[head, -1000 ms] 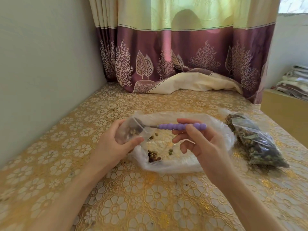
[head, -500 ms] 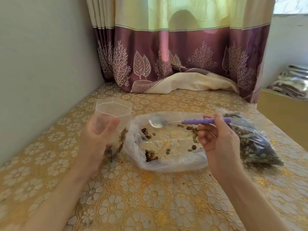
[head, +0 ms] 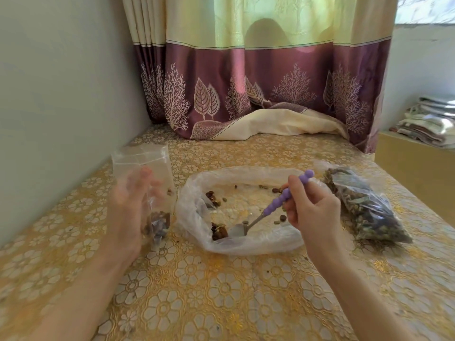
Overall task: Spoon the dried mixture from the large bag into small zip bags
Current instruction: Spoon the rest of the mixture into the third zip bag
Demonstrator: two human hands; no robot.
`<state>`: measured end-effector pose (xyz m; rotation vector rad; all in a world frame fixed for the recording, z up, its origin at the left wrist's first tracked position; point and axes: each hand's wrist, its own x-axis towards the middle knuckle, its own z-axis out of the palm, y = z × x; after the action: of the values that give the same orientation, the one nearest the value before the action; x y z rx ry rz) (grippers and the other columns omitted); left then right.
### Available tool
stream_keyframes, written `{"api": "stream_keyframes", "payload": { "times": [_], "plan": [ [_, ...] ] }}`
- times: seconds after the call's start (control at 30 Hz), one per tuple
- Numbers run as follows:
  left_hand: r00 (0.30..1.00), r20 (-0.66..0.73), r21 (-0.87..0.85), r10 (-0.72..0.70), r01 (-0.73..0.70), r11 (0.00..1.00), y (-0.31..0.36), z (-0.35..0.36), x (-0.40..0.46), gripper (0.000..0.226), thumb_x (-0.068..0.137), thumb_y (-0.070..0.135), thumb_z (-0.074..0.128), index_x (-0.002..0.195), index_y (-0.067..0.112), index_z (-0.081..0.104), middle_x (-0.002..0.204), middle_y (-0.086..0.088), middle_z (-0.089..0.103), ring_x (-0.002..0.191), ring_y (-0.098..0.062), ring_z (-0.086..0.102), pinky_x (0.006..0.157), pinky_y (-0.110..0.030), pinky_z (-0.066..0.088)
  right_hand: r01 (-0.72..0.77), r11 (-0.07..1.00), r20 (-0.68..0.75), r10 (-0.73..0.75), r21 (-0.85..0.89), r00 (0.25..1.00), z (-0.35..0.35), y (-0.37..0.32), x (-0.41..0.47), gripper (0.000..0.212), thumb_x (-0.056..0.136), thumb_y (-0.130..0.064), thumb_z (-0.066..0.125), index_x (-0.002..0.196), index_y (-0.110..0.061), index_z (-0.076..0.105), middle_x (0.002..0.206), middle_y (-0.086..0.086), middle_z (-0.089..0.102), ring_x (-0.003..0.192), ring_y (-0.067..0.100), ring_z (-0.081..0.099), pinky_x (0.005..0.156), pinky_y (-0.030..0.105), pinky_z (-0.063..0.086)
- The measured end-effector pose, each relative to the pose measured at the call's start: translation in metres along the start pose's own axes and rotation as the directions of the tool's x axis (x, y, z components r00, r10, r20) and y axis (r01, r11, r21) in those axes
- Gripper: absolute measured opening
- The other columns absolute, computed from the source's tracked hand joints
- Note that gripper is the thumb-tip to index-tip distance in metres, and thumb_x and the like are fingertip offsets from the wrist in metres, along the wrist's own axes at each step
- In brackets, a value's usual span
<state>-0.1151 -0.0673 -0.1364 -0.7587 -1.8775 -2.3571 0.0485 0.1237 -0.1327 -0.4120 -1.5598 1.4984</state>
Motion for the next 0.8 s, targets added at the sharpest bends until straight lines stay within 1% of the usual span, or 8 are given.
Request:
{"api": "stream_keyframes", "payload": {
  "times": [0.1,0.23,0.33,0.43,0.57,0.63,0.7,0.8],
  "plan": [
    [1.000,0.014,0.032,-0.020,0.020,0.999,-0.001,0.001,-0.001,0.043,0.068,0.061,0.063,0.094,0.027,0.061,0.081,0.003,0.067,0.078,-0.016,0.064,0.083,-0.042,0.046,0.002,0.999,-0.004,-0.002,-0.035,1.000,0.003,0.001,-0.004,0.035,0.095,-0.020,0.057,0.065,-0.002,0.062,0.053,0.006,0.065,0.041,0.008,0.051,0.037,0.016,0.036],
    [0.997,0.053,0.083,-0.047,0.042,0.996,-0.004,0.003,-0.002,0.045,0.073,0.058,0.058,0.105,0.025,0.058,0.088,0.002,0.067,0.078,-0.014,0.066,0.080,-0.042,0.051,-0.026,0.999,0.004,0.026,-0.024,1.000,0.007,0.001,-0.008,0.032,0.092,-0.020,0.060,0.066,-0.003,0.064,0.054,0.007,0.066,0.042,0.015,0.057,0.038,0.021,0.044],
    [0.991,0.083,0.133,-0.107,0.095,0.987,-0.008,0.005,-0.004,0.054,0.070,0.069,0.056,0.104,0.027,0.058,0.089,0.000,0.069,0.085,-0.022,0.067,0.084,-0.050,0.051,-0.101,0.995,0.087,0.100,0.004,0.991,0.010,0.000,-0.010,0.032,0.093,-0.018,0.059,0.063,-0.008,0.067,0.059,0.008,0.070,0.047,0.018,0.062,0.043,0.021,0.049],
    [0.985,0.097,0.167,-0.145,0.127,0.978,-0.010,0.009,-0.007,0.057,0.072,0.073,0.054,0.102,0.026,0.061,0.087,0.001,0.071,0.080,-0.019,0.069,0.087,-0.051,0.050,-0.205,0.979,0.185,0.204,-0.012,0.961,0.011,-0.001,-0.011,0.044,0.095,-0.018,0.056,0.055,-0.015,0.072,0.064,0.006,0.072,0.052,0.017,0.066,0.047,0.020,0.052],
    [0.984,0.107,0.189,-0.144,0.122,0.974,-0.008,0.009,-0.009,0.064,0.055,0.084,0.057,0.094,0.033,0.062,0.090,0.003,0.070,0.087,-0.025,0.068,0.086,-0.053,0.050,-0.322,0.947,0.145,0.318,0.010,0.937,0.008,-0.001,-0.008,0.048,0.097,-0.017,0.052,0.052,-0.011,0.068,0.061,0.008,0.071,0.050,0.013,0.065,0.044,0.017,0.048],
    [0.988,0.112,0.216,-0.103,0.077,0.973,-0.006,0.008,-0.009,0.057,0.053,0.085,0.057,0.089,0.041,0.063,0.088,0.008,0.071,0.084,-0.025,0.068,0.075,-0.045,0.056,-0.344,0.939,0.091,0.341,0.024,0.936,0.004,-0.002,-0.004,0.043,0.097,-0.017,0.051,0.058,-0.008,0.066,0.058,0.007,0.070,0.047,0.011,0.062,0.041,0.016,0.046],
    [0.989,0.141,0.260,-0.045,0.006,0.966,-0.003,0.007,-0.009,0.048,0.054,0.081,0.060,0.089,0.048,0.062,0.089,0.014,0.071,0.079,-0.015,0.070,0.061,-0.029,0.057,-0.353,0.935,0.043,0.351,0.030,0.935,0.001,-0.001,0.000,0.036,0.098,-0.017,0.051,0.067,-0.003,0.063,0.058,0.007,0.070,0.045,0.010,0.058,0.039,0.016,0.043],
    [0.982,0.187,0.440,0.016,-0.098,0.893,-0.002,0.006,-0.011,0.052,0.059,0.078,0.058,0.098,0.044,0.056,0.091,0.020,0.068,0.078,0.001,0.066,0.058,-0.021,0.053,-0.336,0.940,-0.011,0.338,0.062,0.941,-0.003,-0.002,0.003,0.032,0.098,-0.015,0.049,0.071,-0.001,0.061,0.057,0.007,0.069,0.042,0.009,0.053,0.037,0.017,0.040]
  ]
}}
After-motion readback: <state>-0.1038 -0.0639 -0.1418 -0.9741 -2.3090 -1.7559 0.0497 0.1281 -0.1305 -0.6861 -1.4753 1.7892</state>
